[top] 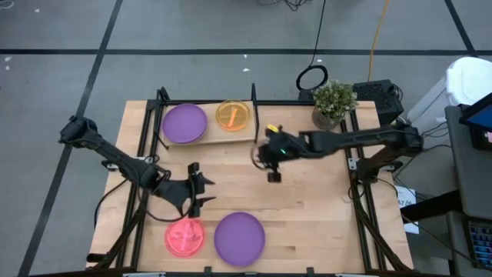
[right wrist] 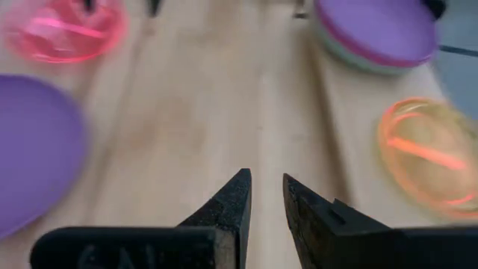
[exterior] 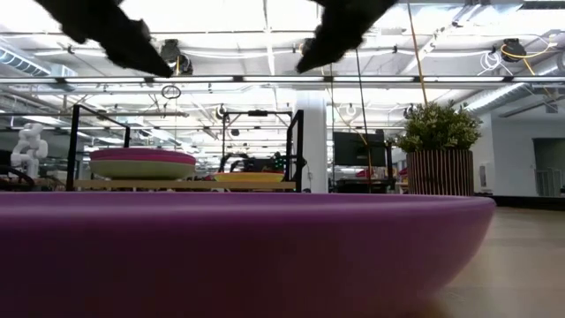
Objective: Place and stack plates onto a shelf
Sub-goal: Stack the violet plate into the violet plate on the shelf, then stack the pink transparent plate into the orange transparent plate on the shelf
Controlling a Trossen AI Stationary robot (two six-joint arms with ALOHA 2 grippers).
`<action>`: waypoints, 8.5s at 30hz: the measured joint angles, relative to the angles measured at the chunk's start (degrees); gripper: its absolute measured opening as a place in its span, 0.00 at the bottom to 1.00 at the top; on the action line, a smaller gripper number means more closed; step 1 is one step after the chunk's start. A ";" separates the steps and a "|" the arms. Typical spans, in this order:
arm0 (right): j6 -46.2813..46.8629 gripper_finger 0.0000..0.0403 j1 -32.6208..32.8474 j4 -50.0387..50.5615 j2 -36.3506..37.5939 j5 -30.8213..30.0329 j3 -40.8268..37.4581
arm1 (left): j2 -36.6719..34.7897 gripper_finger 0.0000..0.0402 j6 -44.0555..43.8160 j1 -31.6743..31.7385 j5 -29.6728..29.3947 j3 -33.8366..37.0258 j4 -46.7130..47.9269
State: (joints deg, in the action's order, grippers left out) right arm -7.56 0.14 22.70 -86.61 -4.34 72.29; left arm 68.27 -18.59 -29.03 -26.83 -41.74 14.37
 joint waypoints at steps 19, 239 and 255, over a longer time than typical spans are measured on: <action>10.50 0.16 11.37 -17.94 17.98 -1.46 -26.71 | 0.00 0.59 -23.30 -20.08 5.99 0.00 6.08; 2.37 0.16 11.85 -31.50 17.31 -4.63 -30.12 | -0.61 0.55 -2.01 29.54 0.70 -12.17 44.02; 3.68 0.16 11.85 -31.50 17.31 -4.59 -30.12 | -0.24 0.55 -19.91 -4.06 17.62 -12.15 40.03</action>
State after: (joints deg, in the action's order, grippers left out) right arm -3.88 11.99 -8.80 -69.30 -8.93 42.17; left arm 68.03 -38.50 -33.09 -9.21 -53.89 54.39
